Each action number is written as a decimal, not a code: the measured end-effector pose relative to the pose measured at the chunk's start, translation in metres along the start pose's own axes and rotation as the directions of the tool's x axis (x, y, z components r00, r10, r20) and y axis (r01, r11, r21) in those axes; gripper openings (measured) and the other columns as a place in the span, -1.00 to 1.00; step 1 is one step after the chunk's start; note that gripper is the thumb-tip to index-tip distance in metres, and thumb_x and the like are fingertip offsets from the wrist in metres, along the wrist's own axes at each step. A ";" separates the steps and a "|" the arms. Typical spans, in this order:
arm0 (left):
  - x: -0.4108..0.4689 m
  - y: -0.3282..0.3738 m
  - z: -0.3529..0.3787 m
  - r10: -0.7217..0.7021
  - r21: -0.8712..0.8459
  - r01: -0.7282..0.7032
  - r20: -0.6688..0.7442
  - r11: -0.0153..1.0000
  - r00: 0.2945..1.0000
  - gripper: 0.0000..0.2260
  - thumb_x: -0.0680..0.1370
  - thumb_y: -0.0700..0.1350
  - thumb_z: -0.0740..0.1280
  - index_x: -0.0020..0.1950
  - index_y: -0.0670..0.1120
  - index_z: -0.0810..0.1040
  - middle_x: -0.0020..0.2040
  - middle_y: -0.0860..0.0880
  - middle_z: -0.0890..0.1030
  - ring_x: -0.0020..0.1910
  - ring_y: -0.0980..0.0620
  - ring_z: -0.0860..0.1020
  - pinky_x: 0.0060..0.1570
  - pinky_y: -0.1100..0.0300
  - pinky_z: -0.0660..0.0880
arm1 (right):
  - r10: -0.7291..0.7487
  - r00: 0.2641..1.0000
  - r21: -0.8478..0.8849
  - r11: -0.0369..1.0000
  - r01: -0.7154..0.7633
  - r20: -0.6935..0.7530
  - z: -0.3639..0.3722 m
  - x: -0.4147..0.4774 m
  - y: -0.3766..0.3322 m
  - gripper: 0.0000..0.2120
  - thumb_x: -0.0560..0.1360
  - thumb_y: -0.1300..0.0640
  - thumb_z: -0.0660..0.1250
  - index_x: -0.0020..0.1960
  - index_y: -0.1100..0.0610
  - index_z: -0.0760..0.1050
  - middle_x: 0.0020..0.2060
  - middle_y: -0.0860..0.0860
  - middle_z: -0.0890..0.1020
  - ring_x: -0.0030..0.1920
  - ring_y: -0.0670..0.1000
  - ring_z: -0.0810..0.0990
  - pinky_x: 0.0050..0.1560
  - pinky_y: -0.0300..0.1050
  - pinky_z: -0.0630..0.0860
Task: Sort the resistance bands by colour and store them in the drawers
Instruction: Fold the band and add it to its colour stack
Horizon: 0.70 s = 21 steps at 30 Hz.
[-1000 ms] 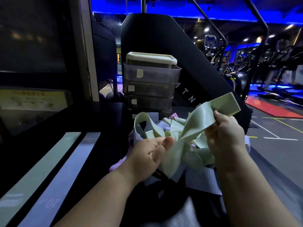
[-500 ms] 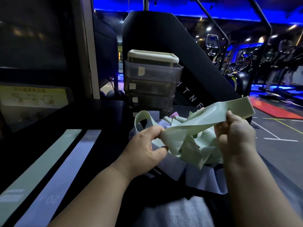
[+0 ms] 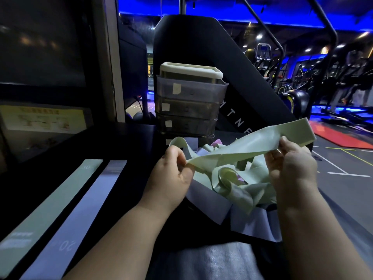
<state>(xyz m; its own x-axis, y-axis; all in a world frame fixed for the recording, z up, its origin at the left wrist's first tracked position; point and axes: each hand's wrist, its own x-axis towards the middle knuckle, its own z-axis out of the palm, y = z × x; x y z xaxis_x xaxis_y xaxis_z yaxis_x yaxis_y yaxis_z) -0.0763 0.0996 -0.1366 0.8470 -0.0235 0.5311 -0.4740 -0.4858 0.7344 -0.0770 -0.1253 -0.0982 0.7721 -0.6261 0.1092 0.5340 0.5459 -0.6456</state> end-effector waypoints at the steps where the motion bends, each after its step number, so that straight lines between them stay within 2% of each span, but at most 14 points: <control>1: 0.000 0.000 0.000 -0.024 -0.014 0.024 0.005 1.000 1.000 -0.88 0.53 -0.16 0.31 -0.03 -0.07 0.37 -0.19 -0.06 0.64 -0.20 0.04 0.59 -0.26 0.30 0.44 | -0.004 1.000 0.001 1.000 0.004 0.003 0.001 0.000 0.000 -0.87 0.58 0.31 0.25 -0.02 0.10 0.39 -0.15 0.07 0.62 -0.31 -0.05 0.69 -0.19 -0.13 0.63; 3: -0.001 0.001 -0.001 -0.045 -0.032 0.045 -0.001 0.998 0.999 -0.86 0.57 -0.19 0.27 0.06 -0.05 0.34 -0.21 -0.06 0.67 -0.22 0.11 0.60 -0.34 0.41 0.39 | -0.015 1.000 -0.019 1.000 0.015 0.013 0.001 -0.001 0.000 -0.87 0.58 0.32 0.25 -0.03 0.10 0.39 -0.14 0.08 0.62 -0.30 -0.04 0.69 -0.21 -0.13 0.62; 4: -0.001 0.002 -0.001 -0.054 -0.032 0.053 -0.008 0.998 0.999 -0.84 0.57 -0.22 0.24 0.10 -0.05 0.33 -0.23 -0.05 0.68 -0.23 0.14 0.60 -0.33 0.40 0.40 | -0.023 0.999 -0.031 0.999 0.024 0.022 0.001 -0.001 0.001 -0.87 0.58 0.32 0.24 -0.01 0.11 0.39 -0.13 0.08 0.61 -0.30 -0.04 0.69 -0.21 -0.13 0.62; 7: 0.000 0.002 -0.002 -0.087 -0.006 0.087 -0.047 0.996 0.995 -0.80 0.56 -0.24 0.17 0.15 -0.03 0.32 -0.16 -0.09 0.67 -0.12 -0.07 0.60 -0.15 0.12 0.49 | -0.064 0.996 -0.067 0.995 0.068 0.057 0.002 -0.001 0.002 -0.85 0.58 0.35 0.22 0.03 0.11 0.37 -0.12 0.09 0.59 -0.28 -0.03 0.68 -0.19 -0.11 0.62; 10: 0.002 0.002 -0.002 -0.139 -0.011 0.139 -0.061 0.990 0.988 -0.79 0.57 -0.24 0.16 0.17 -0.05 0.31 -0.06 -0.17 0.64 -0.06 -0.19 0.57 -0.16 0.07 0.45 | -0.082 0.994 -0.105 0.990 0.089 0.074 0.003 -0.002 0.005 -0.83 0.58 0.35 0.20 0.04 0.10 0.37 -0.15 0.05 0.59 -0.27 -0.04 0.65 -0.20 -0.11 0.63; 12: 0.002 0.005 -0.004 -0.189 -0.085 0.186 -0.029 0.979 0.982 -0.78 0.57 -0.26 0.16 0.16 -0.02 0.31 -0.09 -0.16 0.63 -0.15 -0.13 0.58 -0.23 0.11 0.42 | -0.076 0.994 -0.114 0.990 0.085 0.077 0.004 -0.003 0.006 -0.83 0.59 0.35 0.20 0.08 0.11 0.36 -0.14 0.05 0.59 -0.25 -0.03 0.65 -0.17 -0.10 0.64; 14: 0.002 0.008 -0.005 -0.217 -0.206 0.217 0.022 0.954 0.976 -0.74 0.56 -0.28 0.17 0.14 0.04 0.31 -0.19 -0.12 0.62 -0.33 0.03 0.57 -0.31 0.16 0.44 | -0.063 0.996 -0.109 0.992 0.070 0.066 0.004 -0.002 0.005 -0.85 0.59 0.34 0.20 0.04 0.10 0.36 -0.14 0.06 0.59 -0.28 -0.02 0.65 -0.17 -0.10 0.64; 16: 0.001 0.011 -0.006 -0.239 -0.326 0.255 0.089 0.910 0.967 -0.68 0.56 -0.31 0.18 0.09 0.12 0.33 -0.24 -0.09 0.60 -0.42 0.14 0.53 -0.32 0.22 0.46 | -0.050 0.997 -0.091 0.994 0.054 0.054 0.003 0.000 0.004 -0.86 0.59 0.33 0.21 0.03 0.11 0.37 -0.15 0.08 0.60 -0.31 -0.02 0.67 -0.18 -0.09 0.64; 21: 0.002 0.015 -0.007 -0.281 -0.530 0.368 0.240 0.764 0.929 -0.66 0.60 -0.33 0.19 0.05 0.15 0.42 -0.15 -0.10 0.50 -0.28 0.07 0.48 -0.33 0.25 0.44 | -0.039 0.998 -0.083 0.996 0.043 0.052 0.002 0.001 0.000 -0.87 0.59 0.31 0.19 0.07 0.12 0.36 -0.17 0.09 0.60 -0.32 -0.02 0.68 -0.19 -0.09 0.63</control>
<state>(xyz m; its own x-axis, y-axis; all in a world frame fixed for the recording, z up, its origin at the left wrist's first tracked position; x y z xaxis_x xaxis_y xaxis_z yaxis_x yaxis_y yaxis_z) -0.0830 0.0986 -0.1216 0.9780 -0.0952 0.1858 -0.1781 0.0831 0.9805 -0.0754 -0.1251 -0.0970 0.7675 -0.6172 0.1734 0.5366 0.4703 -0.7006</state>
